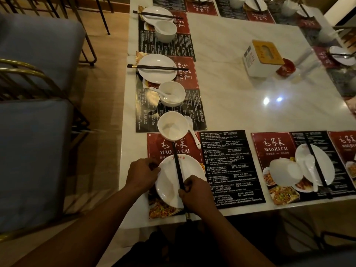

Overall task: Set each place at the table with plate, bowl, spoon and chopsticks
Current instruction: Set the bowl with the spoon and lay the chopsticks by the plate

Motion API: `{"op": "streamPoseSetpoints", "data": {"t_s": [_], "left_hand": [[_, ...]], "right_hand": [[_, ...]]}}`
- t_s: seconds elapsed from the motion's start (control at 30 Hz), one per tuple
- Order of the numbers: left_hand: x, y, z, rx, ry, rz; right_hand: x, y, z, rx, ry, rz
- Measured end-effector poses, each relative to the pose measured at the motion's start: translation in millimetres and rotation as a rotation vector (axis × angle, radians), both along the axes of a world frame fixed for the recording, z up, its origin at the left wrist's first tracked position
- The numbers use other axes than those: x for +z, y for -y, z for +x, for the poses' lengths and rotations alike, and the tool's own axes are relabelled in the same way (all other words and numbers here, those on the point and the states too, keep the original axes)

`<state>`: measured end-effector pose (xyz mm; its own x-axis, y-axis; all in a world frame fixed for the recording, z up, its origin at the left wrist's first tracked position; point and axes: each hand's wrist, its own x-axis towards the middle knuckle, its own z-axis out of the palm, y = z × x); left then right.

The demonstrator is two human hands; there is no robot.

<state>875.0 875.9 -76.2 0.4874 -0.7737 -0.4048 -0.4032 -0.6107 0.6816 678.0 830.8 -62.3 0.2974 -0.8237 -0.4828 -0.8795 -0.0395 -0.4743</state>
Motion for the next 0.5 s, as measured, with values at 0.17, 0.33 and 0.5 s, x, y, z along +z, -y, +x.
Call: {"op": "streamPoseSetpoints", "data": {"t_s": [0.17, 0.33, 0.5], "left_hand": [[-0.6, -0.4, 0.2, 0.018, 0.008, -0.005], [-1.3, -0.6, 0.3, 0.022, 0.013, 0.001], [-1.3, -1.0, -0.3, 0.02, 0.007, 0.002]], "right_hand": [[-1.7, 0.1, -2.0, -0.009, -0.005, -0.009], [-3.1, 2.5, 2.2, -0.009, 0.001, -0.002], [-3.9, 2.8, 2.6, -0.014, 0.012, 0.003]]}}
